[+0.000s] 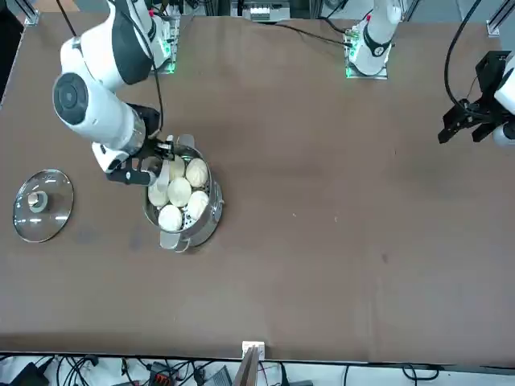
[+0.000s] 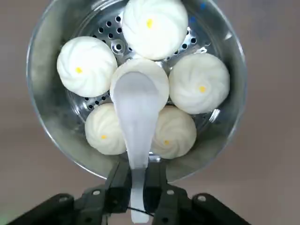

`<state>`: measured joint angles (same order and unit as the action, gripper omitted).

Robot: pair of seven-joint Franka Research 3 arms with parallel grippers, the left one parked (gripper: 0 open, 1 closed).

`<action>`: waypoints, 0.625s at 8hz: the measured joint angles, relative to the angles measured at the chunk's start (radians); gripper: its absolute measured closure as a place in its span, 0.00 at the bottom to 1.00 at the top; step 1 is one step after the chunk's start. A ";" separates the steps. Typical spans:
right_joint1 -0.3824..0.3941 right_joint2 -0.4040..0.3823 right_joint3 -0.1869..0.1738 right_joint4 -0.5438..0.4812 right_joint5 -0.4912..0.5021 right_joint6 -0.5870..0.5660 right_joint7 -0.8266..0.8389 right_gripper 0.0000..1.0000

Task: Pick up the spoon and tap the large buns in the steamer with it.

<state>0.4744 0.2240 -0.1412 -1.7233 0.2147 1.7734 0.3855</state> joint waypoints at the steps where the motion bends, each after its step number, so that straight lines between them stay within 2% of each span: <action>1: 0.004 0.023 0.000 0.002 0.001 0.001 0.000 0.83; 5: 0.012 0.160 0.000 0.098 0.003 -0.008 -0.005 0.83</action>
<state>0.4868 0.3842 -0.1416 -1.6258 0.2173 1.7653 0.3804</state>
